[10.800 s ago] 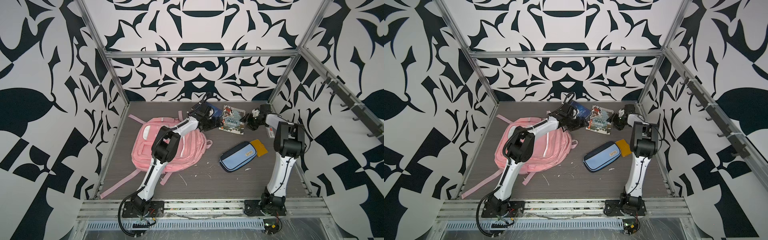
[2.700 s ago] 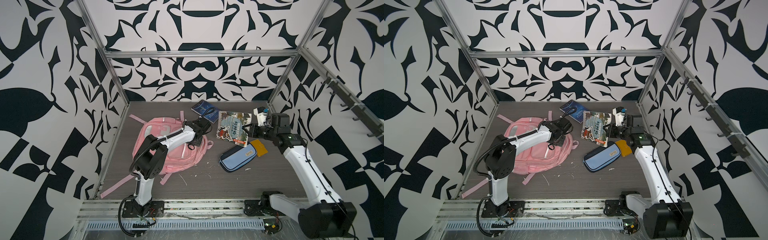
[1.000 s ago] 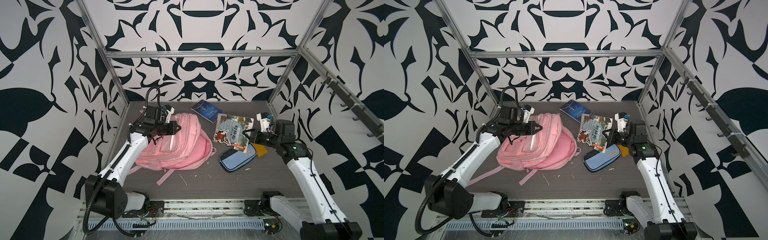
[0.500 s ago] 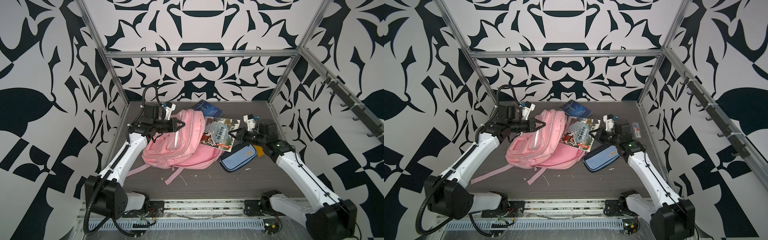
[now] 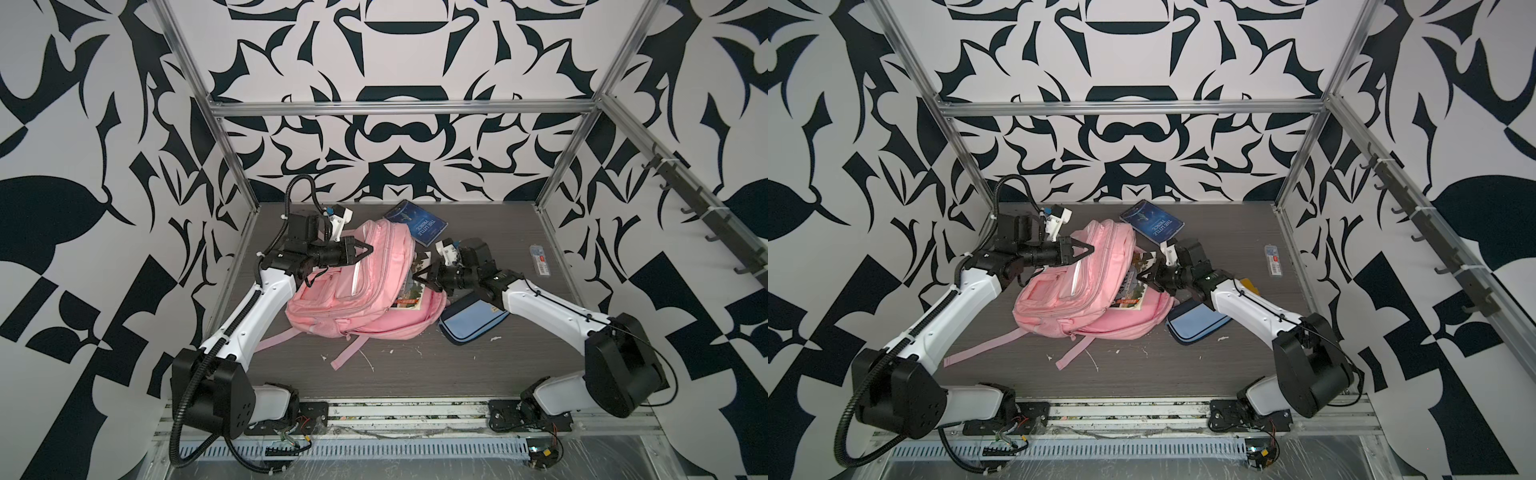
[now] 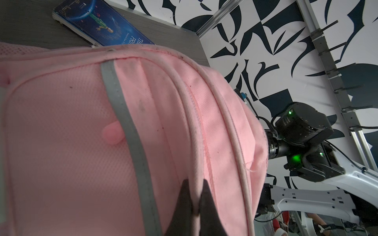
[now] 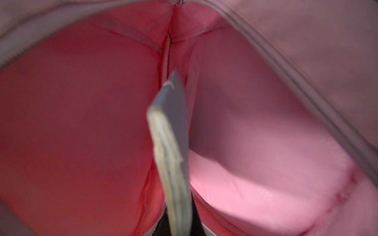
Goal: Pack the student bag
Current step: 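Move the picture book over the backpack opening with the right gripper while the left holds, then lower the picture book into the backpack and open the right gripper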
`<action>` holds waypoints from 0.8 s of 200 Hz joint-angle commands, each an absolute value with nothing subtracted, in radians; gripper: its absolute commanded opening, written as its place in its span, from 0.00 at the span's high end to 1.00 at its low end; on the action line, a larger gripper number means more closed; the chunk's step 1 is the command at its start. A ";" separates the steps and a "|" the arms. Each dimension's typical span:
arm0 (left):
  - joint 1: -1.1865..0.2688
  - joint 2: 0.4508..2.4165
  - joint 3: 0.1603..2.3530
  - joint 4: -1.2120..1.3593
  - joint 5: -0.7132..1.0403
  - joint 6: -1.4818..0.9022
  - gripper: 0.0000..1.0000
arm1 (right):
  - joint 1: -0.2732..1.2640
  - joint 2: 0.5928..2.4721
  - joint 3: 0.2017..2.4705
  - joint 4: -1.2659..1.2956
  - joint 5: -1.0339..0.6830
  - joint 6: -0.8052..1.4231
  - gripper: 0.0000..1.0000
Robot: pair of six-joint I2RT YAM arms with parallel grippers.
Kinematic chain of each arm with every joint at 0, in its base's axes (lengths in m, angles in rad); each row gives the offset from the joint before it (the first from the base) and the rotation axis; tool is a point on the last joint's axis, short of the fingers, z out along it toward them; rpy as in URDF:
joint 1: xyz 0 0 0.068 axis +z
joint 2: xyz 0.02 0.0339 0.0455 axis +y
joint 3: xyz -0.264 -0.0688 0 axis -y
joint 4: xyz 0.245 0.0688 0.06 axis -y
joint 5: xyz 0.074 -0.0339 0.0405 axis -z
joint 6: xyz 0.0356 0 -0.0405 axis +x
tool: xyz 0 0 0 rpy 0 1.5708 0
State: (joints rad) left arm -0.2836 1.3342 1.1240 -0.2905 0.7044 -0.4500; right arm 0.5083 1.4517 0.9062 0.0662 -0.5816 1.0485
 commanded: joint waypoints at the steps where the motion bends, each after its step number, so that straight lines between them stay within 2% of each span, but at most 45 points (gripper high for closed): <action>1: -0.282 1.282 1.123 -0.170 0.779 -0.460 1.00 | 0.525 1.474 0.942 0.296 -0.593 1.153 1.00; 32: -0.282 1.239 1.111 -0.169 0.770 -0.462 1.00 | 0.544 1.520 0.970 0.323 -0.601 1.177 1.00; 93: -0.282 1.198 1.077 -0.170 0.752 -0.465 1.00 | 0.587 1.437 1.162 -0.049 -0.602 0.956 1.00; 125: -0.273 1.188 1.070 -0.173 0.752 -0.461 1.00 | 0.614 1.415 1.190 -0.066 -0.601 0.968 1.00; 160: -0.273 1.188 1.080 -0.173 0.767 -0.465 1.00 | 0.615 1.445 1.160 0.033 -0.600 1.006 1.00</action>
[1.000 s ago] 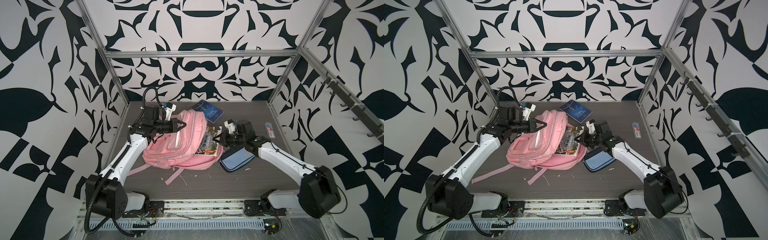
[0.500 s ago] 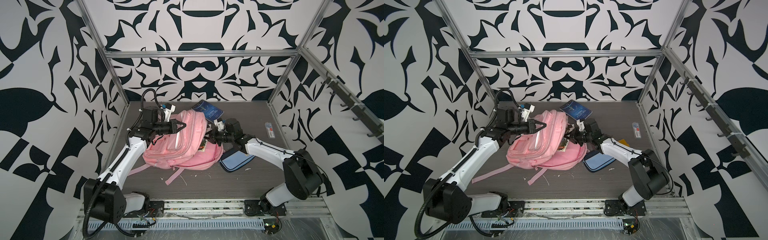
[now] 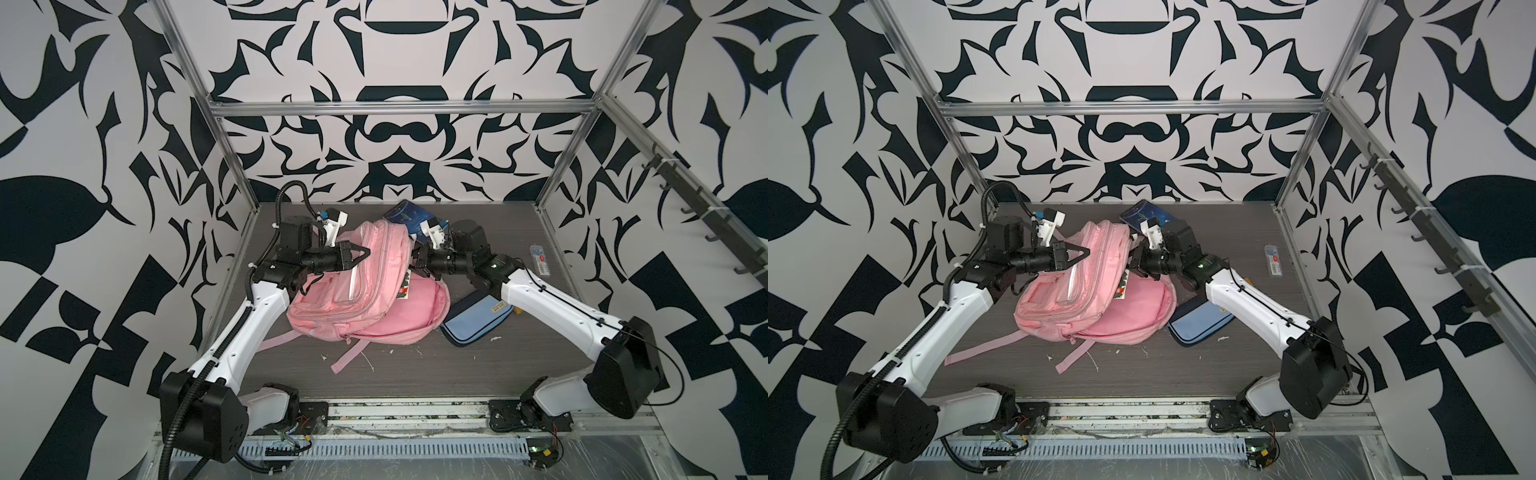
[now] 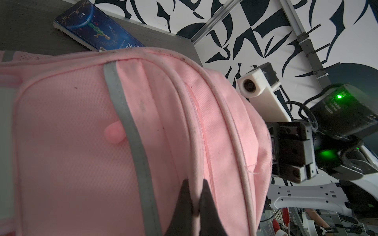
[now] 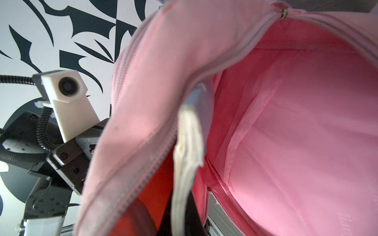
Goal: Pack the student bag
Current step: 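Lower the picture book into the backpack and open the right gripper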
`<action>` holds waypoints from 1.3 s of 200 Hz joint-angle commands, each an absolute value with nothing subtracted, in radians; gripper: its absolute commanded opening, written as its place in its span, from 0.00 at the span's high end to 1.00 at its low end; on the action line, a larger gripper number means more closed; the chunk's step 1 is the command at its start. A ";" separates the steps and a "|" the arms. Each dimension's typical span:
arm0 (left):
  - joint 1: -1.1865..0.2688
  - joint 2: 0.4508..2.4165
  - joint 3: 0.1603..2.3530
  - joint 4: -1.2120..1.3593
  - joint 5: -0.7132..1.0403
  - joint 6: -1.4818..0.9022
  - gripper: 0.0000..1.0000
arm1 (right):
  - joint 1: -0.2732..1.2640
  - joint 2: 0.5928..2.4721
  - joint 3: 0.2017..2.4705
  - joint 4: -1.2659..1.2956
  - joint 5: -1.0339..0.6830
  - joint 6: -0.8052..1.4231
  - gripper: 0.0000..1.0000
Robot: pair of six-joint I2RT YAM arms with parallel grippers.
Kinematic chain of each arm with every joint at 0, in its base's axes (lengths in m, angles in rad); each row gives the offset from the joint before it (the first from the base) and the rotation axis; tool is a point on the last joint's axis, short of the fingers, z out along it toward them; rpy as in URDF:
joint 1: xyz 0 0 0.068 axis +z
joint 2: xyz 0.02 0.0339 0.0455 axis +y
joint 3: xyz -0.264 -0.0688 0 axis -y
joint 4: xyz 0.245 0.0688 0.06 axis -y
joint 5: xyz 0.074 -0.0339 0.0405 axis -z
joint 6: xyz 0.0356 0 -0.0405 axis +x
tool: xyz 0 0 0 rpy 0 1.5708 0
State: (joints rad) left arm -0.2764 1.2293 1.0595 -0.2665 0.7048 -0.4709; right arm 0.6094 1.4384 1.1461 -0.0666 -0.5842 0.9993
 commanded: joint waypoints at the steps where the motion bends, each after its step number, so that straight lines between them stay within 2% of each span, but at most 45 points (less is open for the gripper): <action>1: -0.273 1.188 1.080 -0.173 0.768 -0.466 1.00 | 0.615 1.447 1.159 0.034 -0.600 1.005 1.00; 71: -0.273 1.188 1.072 -0.136 0.799 -0.502 1.00 | 0.614 1.723 1.102 0.276 -0.640 1.008 1.00; 113: -0.273 1.165 1.056 -0.102 0.799 -0.548 1.00 | 0.615 1.882 1.214 0.091 -0.631 0.838 1.00; 143: -0.273 1.165 1.031 -0.111 0.771 -0.551 1.00 | 0.615 1.917 1.266 0.022 -0.575 0.811 0.89; 159: -0.273 1.175 1.019 -0.110 0.753 -0.556 1.00 | 0.618 1.935 1.273 0.033 -0.574 0.826 0.79; 174: -0.273 1.184 1.013 -0.100 0.734 -0.560 1.00 | 0.621 1.946 1.275 0.054 -0.583 0.844 0.60; 182: -0.273 1.190 1.011 -0.097 0.723 -0.561 1.00 | 0.624 1.950 1.273 0.067 -0.591 0.862 0.53; 218: -0.273 1.222 1.016 -0.114 0.652 -0.550 1.00 | 0.638 1.953 1.273 0.049 -0.596 0.886 0.48; 225: -0.273 1.228 1.016 -0.108 0.645 -0.551 1.00 | 0.638 1.951 1.276 0.032 -0.593 0.883 0.43; 260: -0.270 1.247 1.017 -0.112 0.591 -0.537 1.00 | 0.631 1.862 1.263 -0.090 -0.536 0.837 0.33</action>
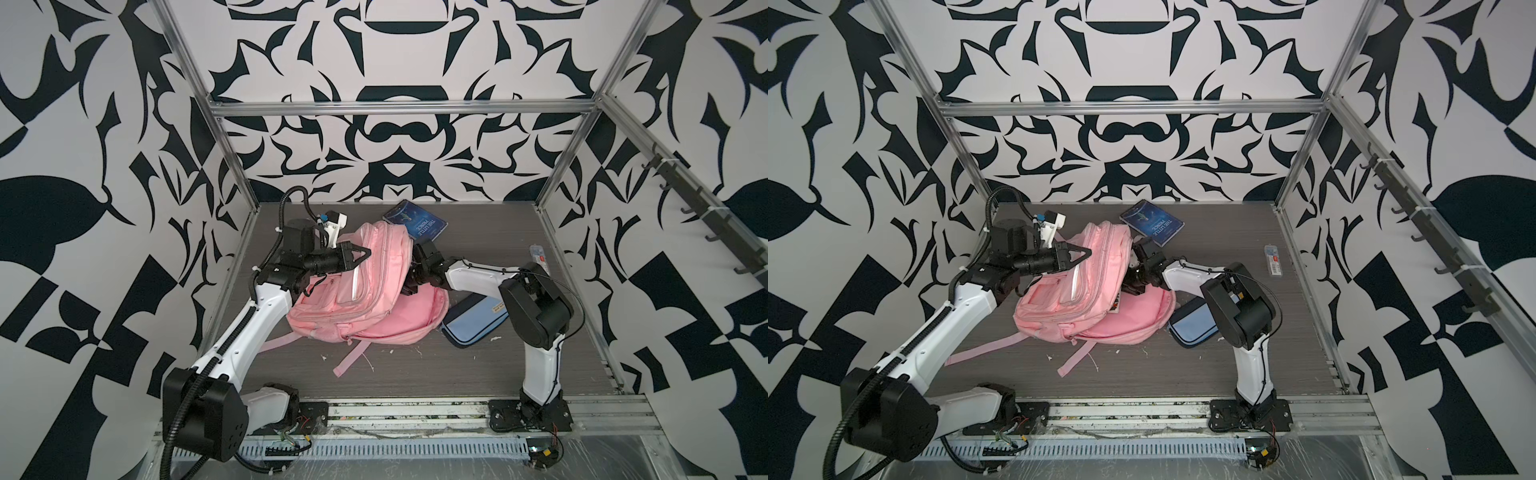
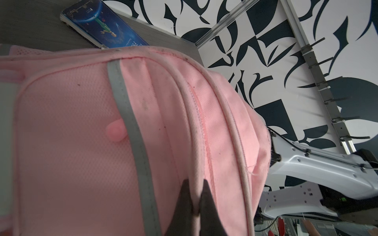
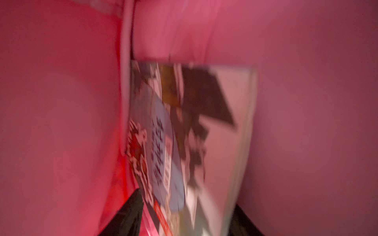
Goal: Pack the student bag
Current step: 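Lower the picture book into the backpack and open the right gripper, then move both grippers to the blue Little Prince book on the table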
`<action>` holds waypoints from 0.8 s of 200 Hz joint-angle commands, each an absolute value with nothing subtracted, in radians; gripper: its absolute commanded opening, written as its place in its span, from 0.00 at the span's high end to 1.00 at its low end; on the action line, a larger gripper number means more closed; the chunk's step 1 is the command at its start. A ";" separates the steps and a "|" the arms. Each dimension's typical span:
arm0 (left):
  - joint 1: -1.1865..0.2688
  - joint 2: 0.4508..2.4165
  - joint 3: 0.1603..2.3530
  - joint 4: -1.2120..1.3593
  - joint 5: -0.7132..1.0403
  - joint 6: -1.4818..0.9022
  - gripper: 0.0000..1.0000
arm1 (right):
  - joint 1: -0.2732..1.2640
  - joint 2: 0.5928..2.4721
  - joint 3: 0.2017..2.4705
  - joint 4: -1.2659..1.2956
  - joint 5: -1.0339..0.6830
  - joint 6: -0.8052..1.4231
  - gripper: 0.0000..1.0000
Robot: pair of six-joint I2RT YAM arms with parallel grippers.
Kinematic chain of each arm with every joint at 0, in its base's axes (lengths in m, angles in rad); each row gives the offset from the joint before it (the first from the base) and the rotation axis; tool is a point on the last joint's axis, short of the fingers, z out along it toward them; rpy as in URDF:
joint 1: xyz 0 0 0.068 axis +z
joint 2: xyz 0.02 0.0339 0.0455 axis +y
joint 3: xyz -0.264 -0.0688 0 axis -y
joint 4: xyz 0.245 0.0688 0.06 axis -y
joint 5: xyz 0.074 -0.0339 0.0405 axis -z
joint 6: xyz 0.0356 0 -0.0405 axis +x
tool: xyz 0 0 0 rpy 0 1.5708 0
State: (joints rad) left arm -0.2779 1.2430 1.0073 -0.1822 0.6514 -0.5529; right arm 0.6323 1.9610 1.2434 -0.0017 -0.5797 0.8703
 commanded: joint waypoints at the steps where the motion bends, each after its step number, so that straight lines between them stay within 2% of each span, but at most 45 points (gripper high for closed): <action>1: -0.269 1.248 1.017 -0.113 0.591 -0.536 1.00 | 0.631 1.859 1.262 -0.093 -0.534 0.836 0.33; 25: -0.257 1.266 1.028 -0.110 0.604 -0.522 1.00 | 0.612 1.762 1.237 -0.207 -0.473 0.789 0.20; 63: -0.256 1.340 1.040 -0.152 0.622 -0.457 1.00 | 0.520 1.608 1.196 -0.371 -0.384 0.708 0.17; 88: -0.263 1.397 1.050 -0.226 0.628 -0.389 1.00 | 0.402 1.568 1.245 -0.477 -0.354 0.610 0.16; 111: -0.281 1.426 1.043 -0.261 0.607 -0.344 1.00 | 0.294 1.622 1.341 -0.530 -0.353 0.528 0.16; 145: -0.288 1.455 1.011 -0.285 0.555 -0.348 1.00 | 0.205 1.810 1.540 -0.575 -0.321 0.446 0.16; 160: -0.298 1.465 1.009 -0.314 0.509 -0.347 0.84 | 0.179 1.899 1.625 -0.573 -0.313 0.445 0.17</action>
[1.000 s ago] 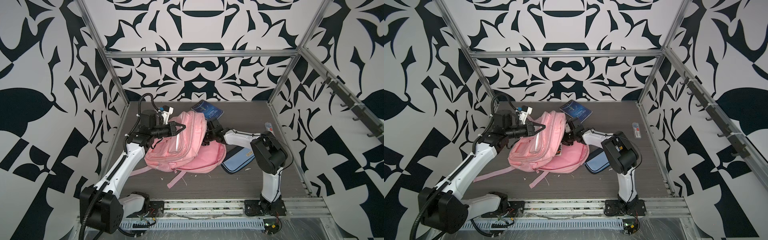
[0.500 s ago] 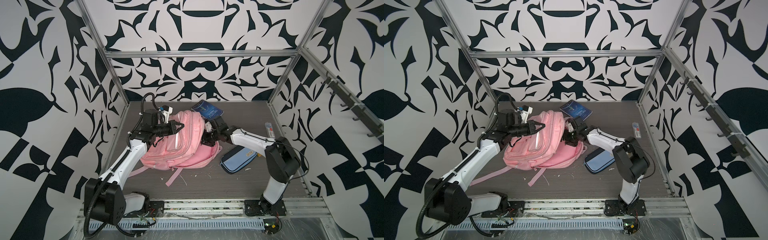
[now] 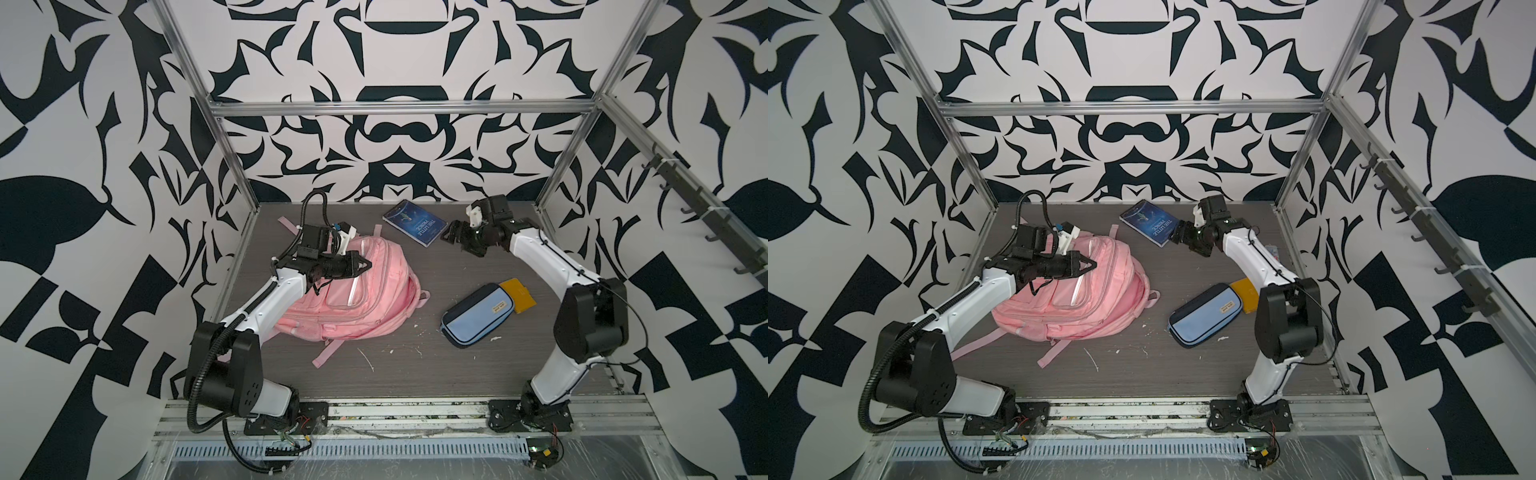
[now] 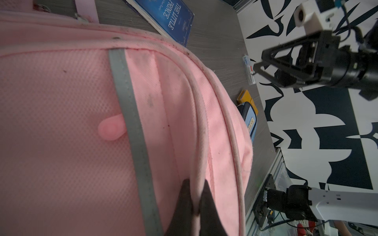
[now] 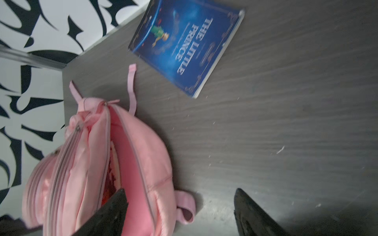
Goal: Pack the student bag
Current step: 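Move both grippers to the blue Little Prince book on the table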
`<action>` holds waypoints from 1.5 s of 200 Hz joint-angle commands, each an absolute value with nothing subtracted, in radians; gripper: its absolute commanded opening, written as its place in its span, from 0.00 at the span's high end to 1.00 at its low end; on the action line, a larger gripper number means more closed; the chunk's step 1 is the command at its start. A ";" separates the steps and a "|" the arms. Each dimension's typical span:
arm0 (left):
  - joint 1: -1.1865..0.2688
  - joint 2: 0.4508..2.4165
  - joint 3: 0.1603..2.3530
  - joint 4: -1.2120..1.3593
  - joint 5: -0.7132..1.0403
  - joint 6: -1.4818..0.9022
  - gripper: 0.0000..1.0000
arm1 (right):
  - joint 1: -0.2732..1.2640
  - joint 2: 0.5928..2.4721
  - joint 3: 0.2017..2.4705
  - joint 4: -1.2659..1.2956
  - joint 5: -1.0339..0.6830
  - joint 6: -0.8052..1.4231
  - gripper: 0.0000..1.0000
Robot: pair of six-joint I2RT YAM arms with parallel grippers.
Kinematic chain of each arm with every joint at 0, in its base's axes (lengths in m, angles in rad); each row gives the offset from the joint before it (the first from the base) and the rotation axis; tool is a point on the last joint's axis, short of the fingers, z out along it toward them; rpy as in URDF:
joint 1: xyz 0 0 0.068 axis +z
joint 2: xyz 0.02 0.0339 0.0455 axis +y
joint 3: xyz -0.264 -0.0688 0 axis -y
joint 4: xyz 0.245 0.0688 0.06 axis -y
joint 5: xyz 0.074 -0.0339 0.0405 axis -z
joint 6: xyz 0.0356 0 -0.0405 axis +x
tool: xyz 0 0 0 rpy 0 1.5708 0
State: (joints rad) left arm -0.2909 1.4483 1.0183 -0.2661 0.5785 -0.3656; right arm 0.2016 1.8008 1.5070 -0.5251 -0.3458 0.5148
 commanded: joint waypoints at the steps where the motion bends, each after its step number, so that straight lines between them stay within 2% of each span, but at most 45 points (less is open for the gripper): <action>1: -0.299 1.465 1.008 -0.316 0.505 -0.348 0.82 | 0.177 1.905 1.631 -0.572 -0.312 0.444 0.17; 13: -0.305 1.466 1.012 -0.347 0.464 -0.348 0.67 | 0.161 1.977 1.713 -0.574 -0.306 0.442 0.18; 47: -0.325 1.421 1.079 -0.415 0.319 -0.340 0.39 | 0.141 2.195 2.010 -0.672 -0.271 0.327 0.19; 65: -0.330 1.441 1.153 -0.420 0.304 -0.355 0.19 | 0.118 2.313 2.161 -0.717 -0.270 0.267 0.20; 76: -0.342 1.488 1.220 -0.435 0.313 -0.364 0.11 | 0.108 2.370 2.229 -0.720 -0.288 0.242 0.20; 88: -0.357 1.571 1.305 -0.458 0.337 -0.386 0.08 | 0.102 2.438 2.323 -0.737 -0.304 0.216 0.20; 123: -0.376 1.803 1.489 -0.360 0.365 -0.580 0.06 | 0.098 2.603 2.554 -0.739 -0.339 0.169 0.20; 162: -0.446 2.118 1.819 -0.402 0.314 -0.683 0.09 | 0.091 2.656 2.546 -0.625 -0.367 0.228 0.21; 182: -0.456 2.238 1.906 -0.362 0.308 -0.773 0.10 | 0.093 2.651 2.485 -0.507 -0.412 0.296 0.22; 242: -0.472 2.442 2.070 -0.364 0.230 -0.982 0.11 | 0.099 2.684 2.403 -0.313 -0.462 0.479 0.28; 300: -0.479 2.564 2.163 -0.421 0.120 -1.123 0.14 | 0.124 2.703 2.428 -0.392 -0.426 0.530 0.35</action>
